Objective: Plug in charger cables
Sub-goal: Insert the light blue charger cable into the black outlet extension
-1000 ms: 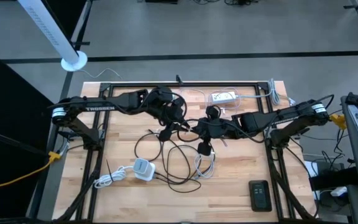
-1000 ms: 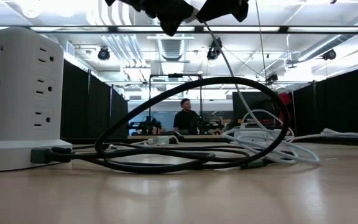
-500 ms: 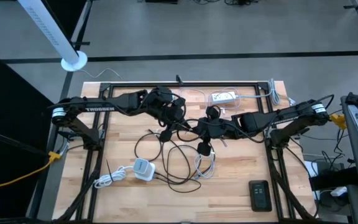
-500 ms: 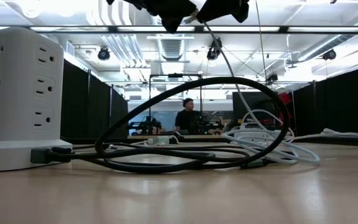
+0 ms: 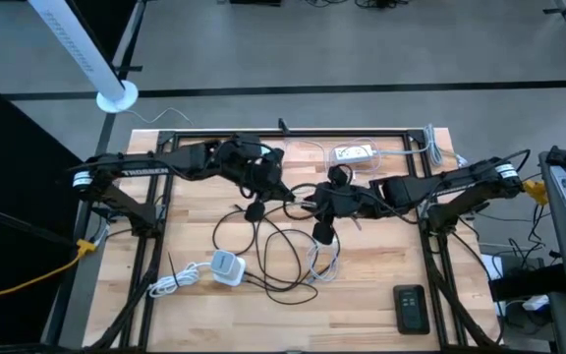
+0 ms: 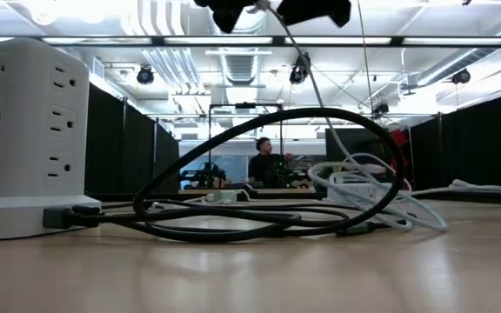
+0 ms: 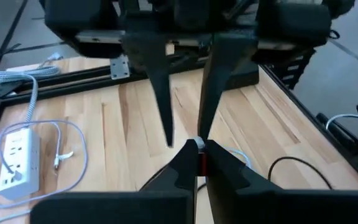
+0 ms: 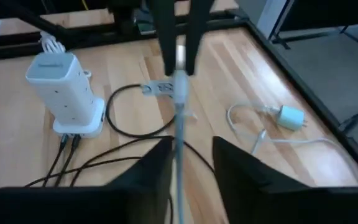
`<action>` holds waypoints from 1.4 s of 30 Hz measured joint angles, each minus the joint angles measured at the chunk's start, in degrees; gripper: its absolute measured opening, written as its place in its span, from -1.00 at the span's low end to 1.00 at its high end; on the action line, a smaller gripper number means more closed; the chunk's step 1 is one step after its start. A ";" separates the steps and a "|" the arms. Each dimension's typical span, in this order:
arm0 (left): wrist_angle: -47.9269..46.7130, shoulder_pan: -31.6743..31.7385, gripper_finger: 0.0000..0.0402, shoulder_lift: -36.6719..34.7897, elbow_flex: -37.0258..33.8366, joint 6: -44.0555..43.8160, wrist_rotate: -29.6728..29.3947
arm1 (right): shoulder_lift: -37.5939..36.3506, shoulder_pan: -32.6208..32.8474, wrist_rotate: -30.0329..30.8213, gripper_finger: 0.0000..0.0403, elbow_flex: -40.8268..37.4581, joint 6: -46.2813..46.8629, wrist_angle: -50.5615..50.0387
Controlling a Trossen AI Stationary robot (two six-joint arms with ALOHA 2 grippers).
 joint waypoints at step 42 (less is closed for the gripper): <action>24.10 0.04 -1.00 -14.56 -0.02 -12.79 -0.88 | 2.40 -0.76 -3.15 -0.35 11.34 -20.03 40.37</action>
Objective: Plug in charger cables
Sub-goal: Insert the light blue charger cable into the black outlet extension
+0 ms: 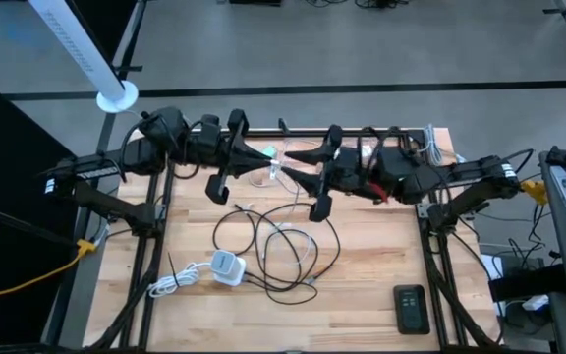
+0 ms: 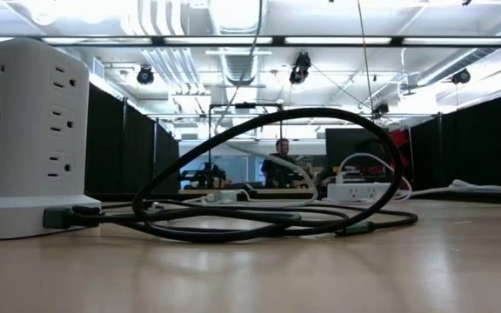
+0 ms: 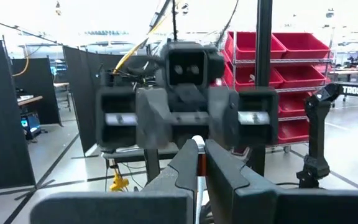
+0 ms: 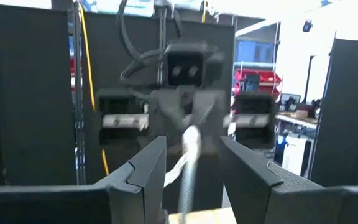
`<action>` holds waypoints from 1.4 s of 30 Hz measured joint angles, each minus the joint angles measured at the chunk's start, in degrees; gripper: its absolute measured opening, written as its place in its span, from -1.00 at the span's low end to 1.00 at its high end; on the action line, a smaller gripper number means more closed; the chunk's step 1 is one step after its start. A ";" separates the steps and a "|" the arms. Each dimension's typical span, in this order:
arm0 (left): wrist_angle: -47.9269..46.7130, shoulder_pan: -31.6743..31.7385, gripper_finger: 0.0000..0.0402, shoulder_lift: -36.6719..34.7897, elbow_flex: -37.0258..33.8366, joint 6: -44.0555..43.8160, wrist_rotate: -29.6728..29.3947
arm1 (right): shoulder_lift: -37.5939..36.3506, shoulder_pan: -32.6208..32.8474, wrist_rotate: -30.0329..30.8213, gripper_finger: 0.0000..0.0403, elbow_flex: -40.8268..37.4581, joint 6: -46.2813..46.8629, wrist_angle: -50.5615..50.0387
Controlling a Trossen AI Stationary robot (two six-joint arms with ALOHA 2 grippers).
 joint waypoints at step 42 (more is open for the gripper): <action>-1.48 0.03 -1.00 0.39 0.04 1.51 -0.72 | 2.69 -1.50 -3.43 -0.41 -0.09 5.18 1.77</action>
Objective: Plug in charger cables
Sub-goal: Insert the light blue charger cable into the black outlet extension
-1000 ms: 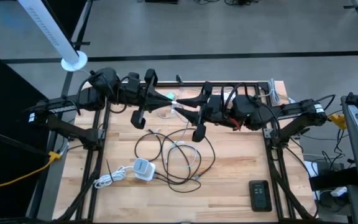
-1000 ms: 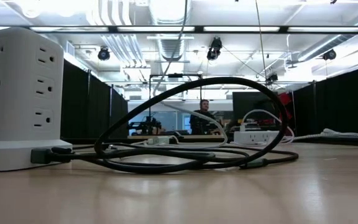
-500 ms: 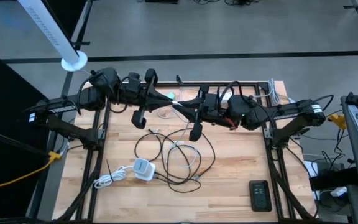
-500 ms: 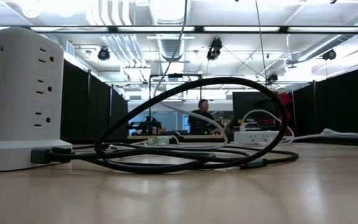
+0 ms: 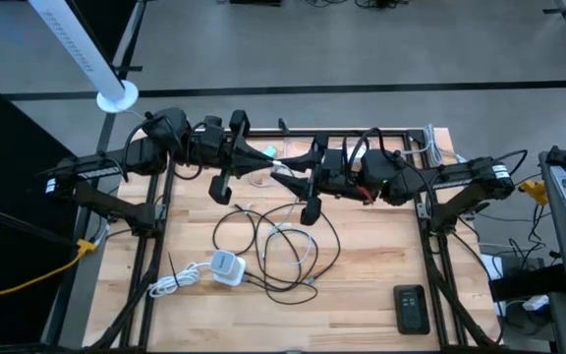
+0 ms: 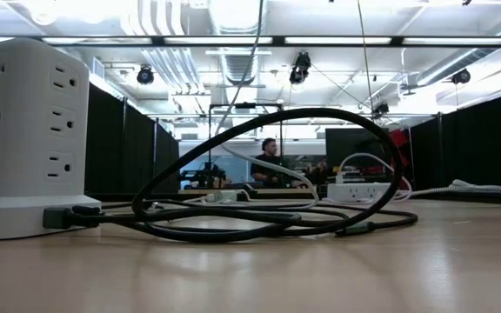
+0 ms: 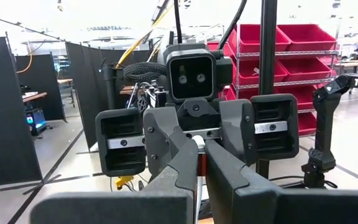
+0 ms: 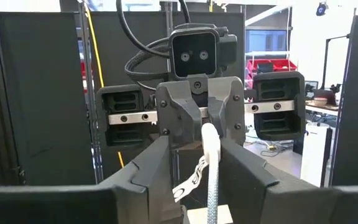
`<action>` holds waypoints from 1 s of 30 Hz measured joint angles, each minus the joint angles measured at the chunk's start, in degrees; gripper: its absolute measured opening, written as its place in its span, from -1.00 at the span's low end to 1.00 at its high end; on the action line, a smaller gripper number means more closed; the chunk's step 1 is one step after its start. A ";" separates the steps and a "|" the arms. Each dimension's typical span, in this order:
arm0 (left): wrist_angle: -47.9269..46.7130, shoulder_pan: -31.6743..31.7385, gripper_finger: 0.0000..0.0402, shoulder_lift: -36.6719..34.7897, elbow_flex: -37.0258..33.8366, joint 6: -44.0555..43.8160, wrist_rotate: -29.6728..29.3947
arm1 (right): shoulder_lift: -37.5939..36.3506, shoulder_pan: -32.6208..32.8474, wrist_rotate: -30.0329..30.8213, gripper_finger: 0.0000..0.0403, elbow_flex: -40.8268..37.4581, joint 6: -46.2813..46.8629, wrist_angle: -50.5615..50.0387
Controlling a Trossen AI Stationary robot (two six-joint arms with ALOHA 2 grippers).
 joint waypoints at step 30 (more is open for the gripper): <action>-1.05 -0.01 -1.00 -1.03 0.00 0.20 0.22 | -0.55 0.02 0.55 -0.92 0.00 -0.67 -0.16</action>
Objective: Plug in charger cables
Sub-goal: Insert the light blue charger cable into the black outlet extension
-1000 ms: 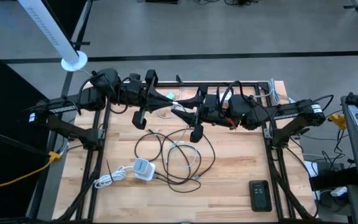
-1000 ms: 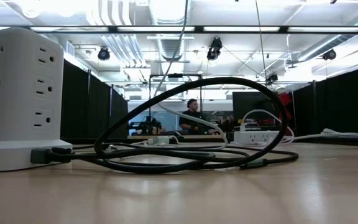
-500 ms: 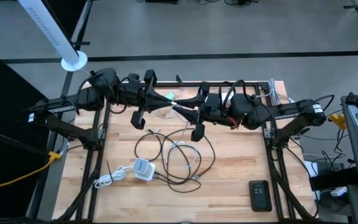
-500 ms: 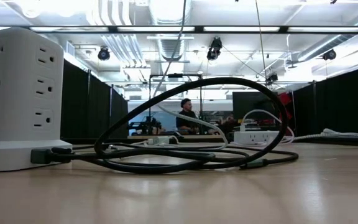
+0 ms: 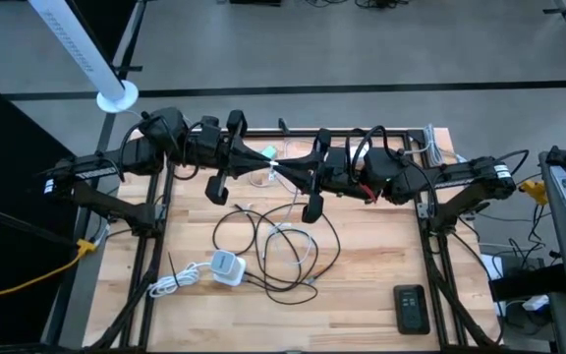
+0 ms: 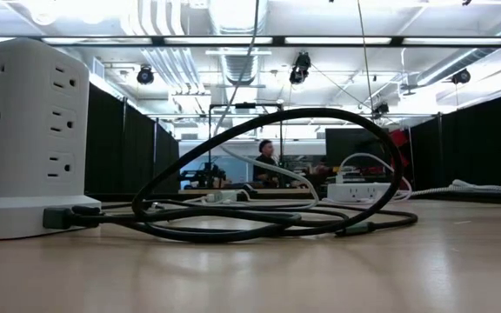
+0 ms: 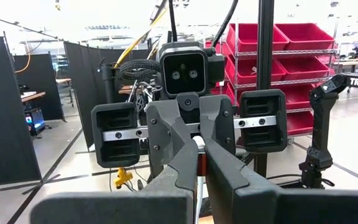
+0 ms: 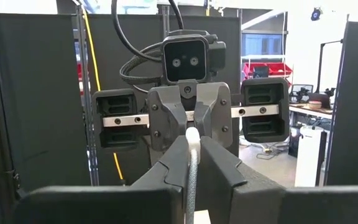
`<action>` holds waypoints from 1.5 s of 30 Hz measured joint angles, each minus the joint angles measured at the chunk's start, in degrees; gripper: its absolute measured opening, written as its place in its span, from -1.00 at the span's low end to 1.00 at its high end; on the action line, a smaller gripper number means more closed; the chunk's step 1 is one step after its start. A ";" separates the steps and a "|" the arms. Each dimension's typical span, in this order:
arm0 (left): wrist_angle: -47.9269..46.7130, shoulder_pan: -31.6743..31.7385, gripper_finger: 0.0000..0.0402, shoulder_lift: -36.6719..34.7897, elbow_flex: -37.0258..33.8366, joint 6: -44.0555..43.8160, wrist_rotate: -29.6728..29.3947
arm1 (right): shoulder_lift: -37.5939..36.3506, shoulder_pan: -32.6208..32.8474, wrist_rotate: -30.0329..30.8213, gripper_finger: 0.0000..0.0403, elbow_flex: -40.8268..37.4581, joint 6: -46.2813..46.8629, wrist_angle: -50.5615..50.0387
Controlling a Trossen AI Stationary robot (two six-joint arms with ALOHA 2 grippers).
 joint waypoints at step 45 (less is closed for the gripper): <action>1.58 -0.15 -0.31 -1.55 -32.73 -6.01 -3.64 | 18.80 24.21 -40.34 -0.95 30.04 53.70 -103.89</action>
